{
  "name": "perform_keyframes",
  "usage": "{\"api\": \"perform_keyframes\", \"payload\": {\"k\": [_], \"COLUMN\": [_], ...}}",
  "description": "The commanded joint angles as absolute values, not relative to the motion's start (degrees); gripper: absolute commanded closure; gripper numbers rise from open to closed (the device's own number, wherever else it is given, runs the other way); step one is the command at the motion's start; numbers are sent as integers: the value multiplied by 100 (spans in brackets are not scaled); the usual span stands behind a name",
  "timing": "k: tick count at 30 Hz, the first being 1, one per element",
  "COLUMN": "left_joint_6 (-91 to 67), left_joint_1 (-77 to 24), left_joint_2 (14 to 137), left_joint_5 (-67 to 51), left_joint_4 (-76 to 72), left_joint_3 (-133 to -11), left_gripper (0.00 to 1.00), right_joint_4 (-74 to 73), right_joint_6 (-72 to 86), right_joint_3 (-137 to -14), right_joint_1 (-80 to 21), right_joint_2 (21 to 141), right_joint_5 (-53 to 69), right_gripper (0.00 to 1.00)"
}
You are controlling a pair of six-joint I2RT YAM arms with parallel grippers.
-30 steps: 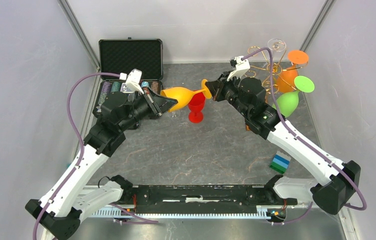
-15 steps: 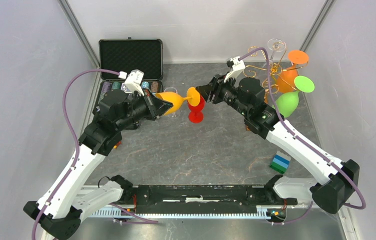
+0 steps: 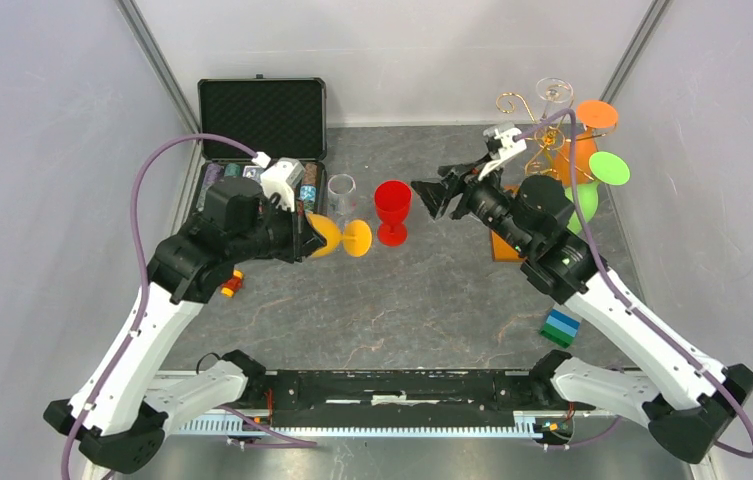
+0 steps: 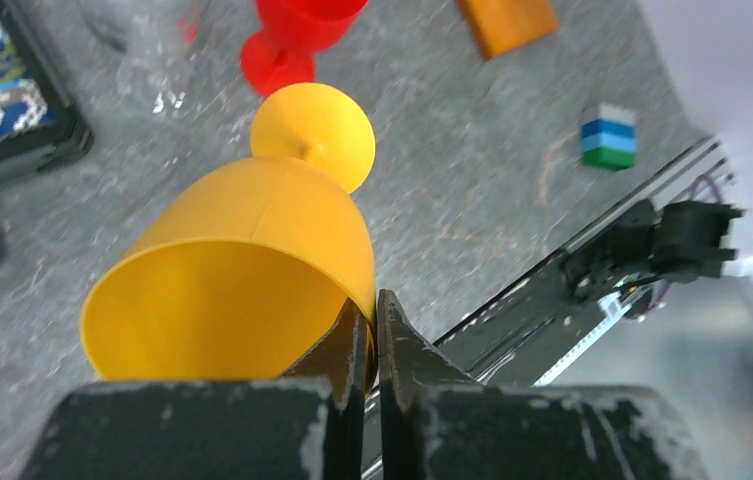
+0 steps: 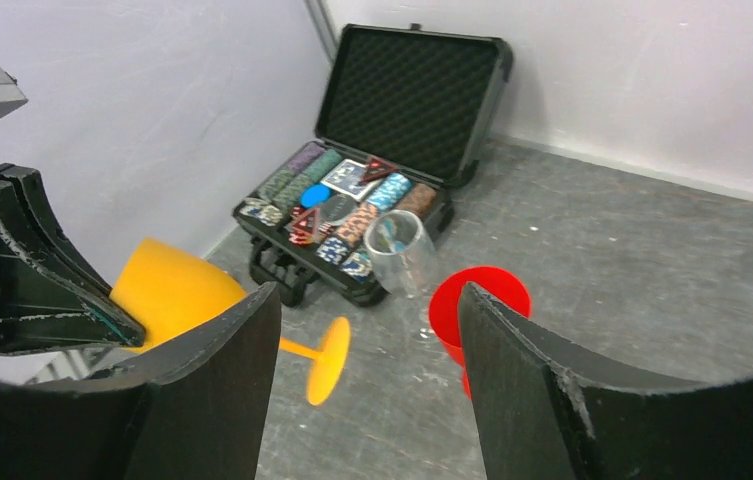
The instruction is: Take the wine glass off the wine glass rack
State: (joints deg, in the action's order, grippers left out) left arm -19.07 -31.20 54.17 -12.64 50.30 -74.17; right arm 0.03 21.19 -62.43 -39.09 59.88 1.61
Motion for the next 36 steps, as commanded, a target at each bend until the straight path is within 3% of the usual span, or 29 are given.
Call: {"api": "perform_keyframes", "payload": {"k": [1,16,28,36], "left_joint_6": [-1313,-1359,-1424,-1358], "left_joint_1": [-3099,-3153,-3609,-3622], "left_joint_2": [5726,7858,8915,9260], "left_joint_5": [-846,57,764,657], "left_joint_4": [5819,5788,5877,5767], "left_joint_3": [-7703,-7972,-8473,-8562], "left_gripper": [98,98,98,97], "right_joint_4": [-368,-1562,-2386,-2340], "right_joint_6": [1426,124,-1573,-2725], "right_joint_3": [-6090,-6540,-7527,-7771], "right_joint_1": [-3902,-3902,-3902,-3902], "right_joint_2": [5642,4823,4891,5050], "right_joint_5": [-524,-2526,-6032,-7293], "right_gripper": [30,28,27,19]}}
